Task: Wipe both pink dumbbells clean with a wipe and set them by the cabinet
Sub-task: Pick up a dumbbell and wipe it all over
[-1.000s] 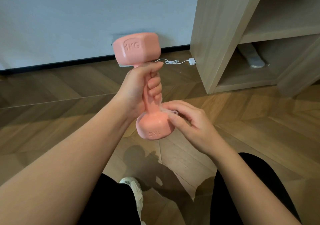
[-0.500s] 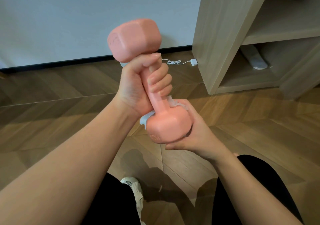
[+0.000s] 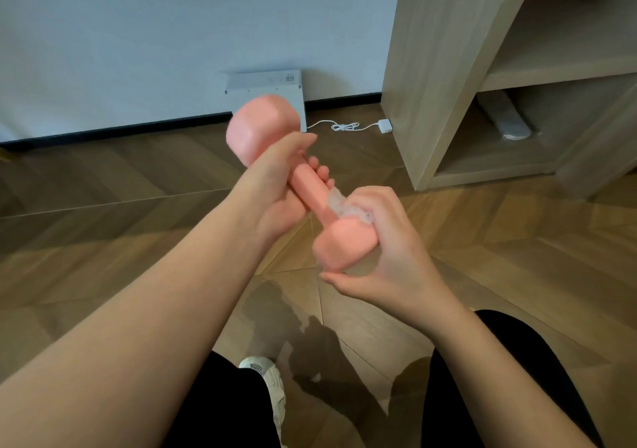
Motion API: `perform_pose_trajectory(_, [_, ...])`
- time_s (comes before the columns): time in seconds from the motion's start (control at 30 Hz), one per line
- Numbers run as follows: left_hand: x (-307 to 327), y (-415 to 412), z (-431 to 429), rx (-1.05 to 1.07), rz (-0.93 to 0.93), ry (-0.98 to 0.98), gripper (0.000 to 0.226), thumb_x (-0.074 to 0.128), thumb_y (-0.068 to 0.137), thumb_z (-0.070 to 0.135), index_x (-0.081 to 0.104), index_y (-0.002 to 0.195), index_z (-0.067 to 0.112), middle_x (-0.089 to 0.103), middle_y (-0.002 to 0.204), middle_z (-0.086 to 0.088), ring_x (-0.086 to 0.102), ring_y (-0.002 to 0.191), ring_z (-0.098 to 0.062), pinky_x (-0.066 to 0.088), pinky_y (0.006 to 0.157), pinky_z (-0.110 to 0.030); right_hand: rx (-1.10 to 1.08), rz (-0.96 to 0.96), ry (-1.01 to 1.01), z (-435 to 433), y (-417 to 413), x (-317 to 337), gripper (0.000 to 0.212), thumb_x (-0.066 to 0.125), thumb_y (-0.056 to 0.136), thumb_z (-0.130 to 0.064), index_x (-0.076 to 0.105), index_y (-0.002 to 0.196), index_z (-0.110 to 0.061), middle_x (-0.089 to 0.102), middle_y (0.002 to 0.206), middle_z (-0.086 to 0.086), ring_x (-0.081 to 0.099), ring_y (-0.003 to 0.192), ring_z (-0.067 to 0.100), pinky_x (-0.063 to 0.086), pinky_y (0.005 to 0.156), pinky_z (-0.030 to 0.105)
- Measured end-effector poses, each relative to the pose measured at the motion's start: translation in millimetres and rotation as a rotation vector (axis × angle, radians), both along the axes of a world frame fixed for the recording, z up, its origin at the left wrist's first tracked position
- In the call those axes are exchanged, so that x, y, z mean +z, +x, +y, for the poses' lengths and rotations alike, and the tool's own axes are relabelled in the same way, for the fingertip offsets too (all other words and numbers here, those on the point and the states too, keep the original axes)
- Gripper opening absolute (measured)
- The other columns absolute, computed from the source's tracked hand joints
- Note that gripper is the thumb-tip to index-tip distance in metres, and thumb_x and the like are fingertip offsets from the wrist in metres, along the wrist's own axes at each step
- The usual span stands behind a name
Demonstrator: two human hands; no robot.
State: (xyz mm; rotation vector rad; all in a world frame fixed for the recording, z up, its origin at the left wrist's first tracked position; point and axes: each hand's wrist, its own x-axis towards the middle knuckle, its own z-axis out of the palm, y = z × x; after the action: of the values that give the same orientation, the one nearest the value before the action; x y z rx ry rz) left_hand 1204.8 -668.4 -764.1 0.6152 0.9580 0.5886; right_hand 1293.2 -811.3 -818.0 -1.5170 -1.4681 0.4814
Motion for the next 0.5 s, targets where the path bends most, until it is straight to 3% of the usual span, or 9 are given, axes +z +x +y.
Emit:
perform_pose_trajectory(0.07, [-4, 1, -1, 0.073, 0.077, -0.090, 0.022, 0.067, 0.087, 0.021, 0.052, 0.074, 0.013, 0.047, 0.050, 0.001, 0.048, 0.045, -0.014, 0.046, 0.057, -0.028, 0.056, -0.155, 0.026, 2, -2, -5, 0.072, 0.090, 0.059, -0.028, 0.050, 0.118, -0.016, 0.042, 0.122, -0.004, 0.045, 0.114, 0.012, 0.042, 0.092, 0.024])
perform_pose_trajectory(0.13, [-7, 0, -1, 0.104, 0.100, -0.113, 0.026, 0.068, 0.087, 0.024, 0.050, 0.070, 0.016, 0.044, 0.048, 0.003, 0.043, 0.041, -0.012, 0.041, 0.053, -0.024, 0.081, -0.187, 0.023, 4, -5, -9, 0.073, 0.092, 0.056, -0.032, 0.052, 0.115, -0.013, 0.043, 0.120, -0.001, 0.046, 0.111, 0.014, 0.042, 0.091, 0.023])
perform_pose_trajectory(0.27, [-2, 1, 1, 0.101, 0.005, -0.041, 0.037, 0.068, 0.087, 0.026, 0.042, 0.063, 0.020, 0.039, 0.045, 0.006, 0.036, 0.035, -0.011, 0.037, 0.045, -0.015, 0.032, -0.185, 0.043, 9, -5, -10, 0.080, 0.093, 0.051, -0.038, 0.048, 0.115, -0.019, 0.039, 0.116, -0.010, 0.045, 0.105, 0.002, 0.036, 0.084, 0.007])
perform_pose_trajectory(0.5, [3, -4, 0, 0.079, -0.056, 0.014, 0.040, 0.064, 0.087, 0.021, 0.039, 0.056, 0.020, 0.035, 0.045, 0.006, 0.032, 0.037, -0.011, 0.035, 0.044, -0.018, 0.005, -0.087, -0.057, 11, -7, -6, 0.078, 0.092, 0.049, -0.045, 0.043, 0.109, -0.036, 0.045, 0.111, -0.029, 0.048, 0.104, -0.008, 0.041, 0.077, 0.006])
